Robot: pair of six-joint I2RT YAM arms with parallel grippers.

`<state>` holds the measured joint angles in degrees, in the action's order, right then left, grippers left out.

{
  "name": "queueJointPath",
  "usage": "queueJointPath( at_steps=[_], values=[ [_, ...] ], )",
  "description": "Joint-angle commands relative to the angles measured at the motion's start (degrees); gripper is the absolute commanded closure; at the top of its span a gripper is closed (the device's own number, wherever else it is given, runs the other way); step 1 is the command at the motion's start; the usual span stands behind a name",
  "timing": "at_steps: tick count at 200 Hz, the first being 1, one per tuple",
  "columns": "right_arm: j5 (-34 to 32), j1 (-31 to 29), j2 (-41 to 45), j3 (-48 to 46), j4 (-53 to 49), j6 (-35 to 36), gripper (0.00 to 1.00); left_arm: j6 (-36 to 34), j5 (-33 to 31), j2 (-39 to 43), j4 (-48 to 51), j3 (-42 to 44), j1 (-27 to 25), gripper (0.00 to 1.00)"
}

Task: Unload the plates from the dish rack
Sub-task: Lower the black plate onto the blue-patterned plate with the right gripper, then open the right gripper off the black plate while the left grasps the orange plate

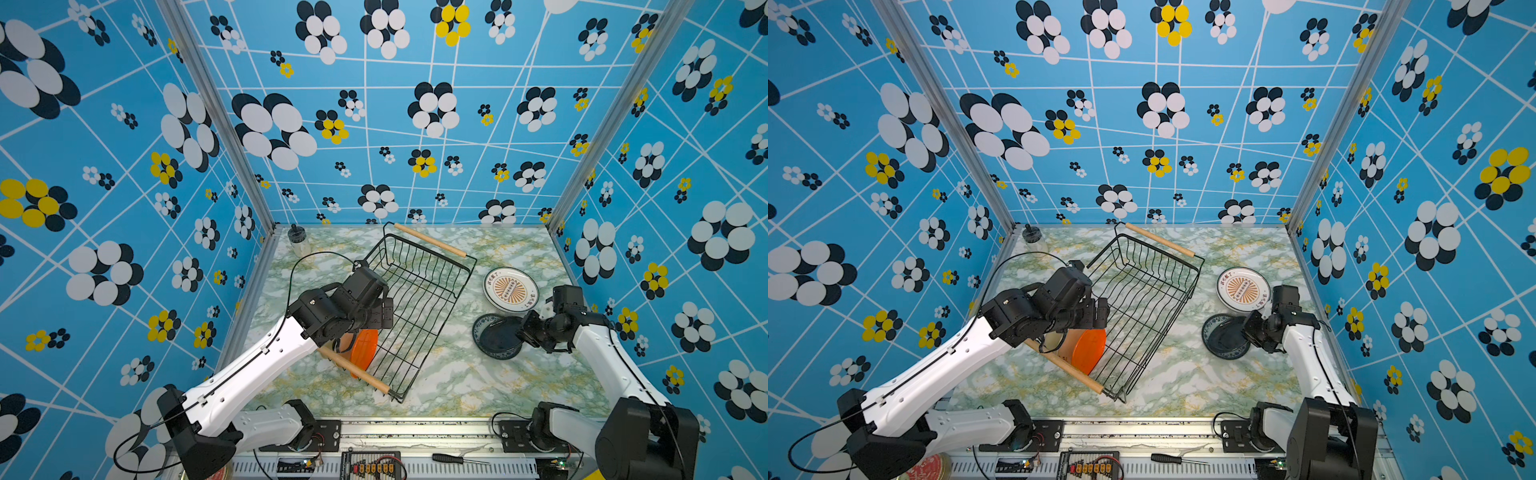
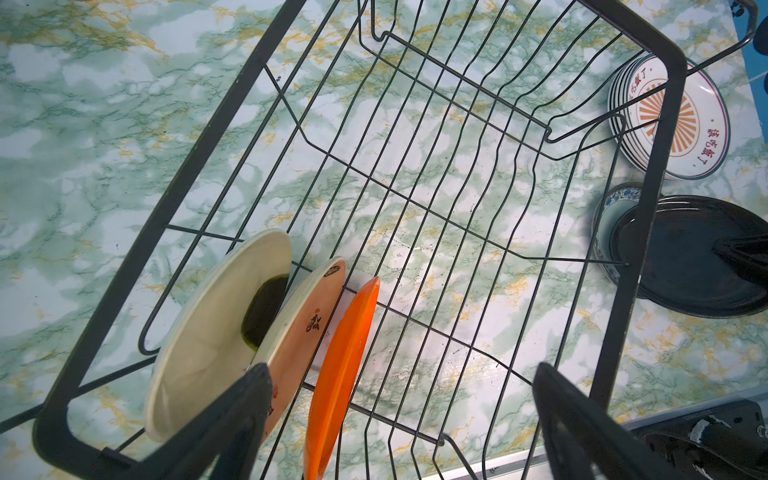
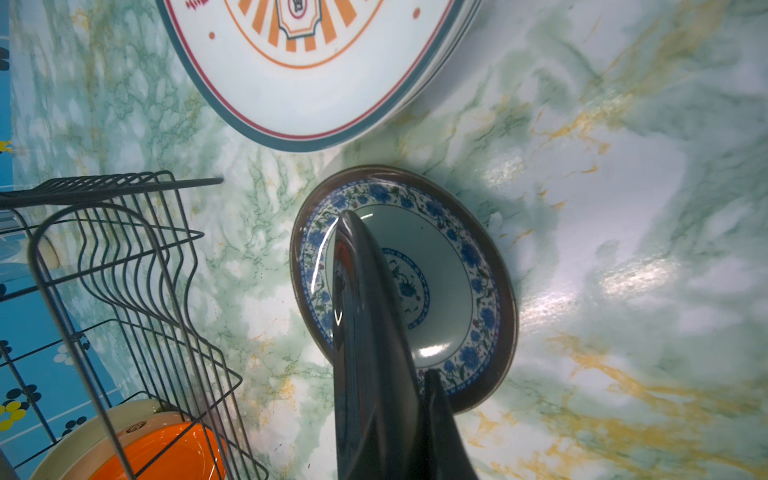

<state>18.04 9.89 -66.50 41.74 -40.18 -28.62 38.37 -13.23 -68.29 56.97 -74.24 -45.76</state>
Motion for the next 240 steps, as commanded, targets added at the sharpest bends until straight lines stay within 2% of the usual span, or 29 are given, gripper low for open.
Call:
queueJointPath(
  at_steps=[1, 34, 69, 96, 142, 212, 240],
  values=[
    [-0.21, 0.3, -1.02, -0.53, 1.44, 1.26, 0.99, 0.8, 0.23, 1.54, 0.33, 0.87, 0.36, 0.01],
    [-0.38, 0.3, -2.22, -0.42, 2.3, 1.27, 0.96, 0.75, 0.31, 2.2, 0.58, 1.08, 0.32, 0.01],
    [-0.2, 0.3, -2.71, -0.61, 2.69, 1.29, 0.82, 0.91, 0.58, 2.37, 0.86, 1.87, 0.4, 0.01],
    [-0.29, 0.31, -3.45, -0.52, 2.89, 1.46, 0.76, 0.86, 1.08, 2.02, 0.72, 2.25, 0.34, 0.01],
    [-0.46, 0.28, -4.07, -0.82, 3.07, 1.9, 0.72, 0.87, 1.2, 2.11, 0.42, 2.34, 0.32, 0.01],
    [-1.29, 0.3, -6.52, -0.83, 3.34, 2.03, 0.45, 0.44, 0.93, 1.26, 0.79, 2.09, 0.36, 0.01],
    [-2.78, 0.31, -7.15, -0.02, 2.59, 2.69, 0.42, 0.35, 0.95, 0.65, 0.82, 2.07, 0.39, 0.01]
  ],
)
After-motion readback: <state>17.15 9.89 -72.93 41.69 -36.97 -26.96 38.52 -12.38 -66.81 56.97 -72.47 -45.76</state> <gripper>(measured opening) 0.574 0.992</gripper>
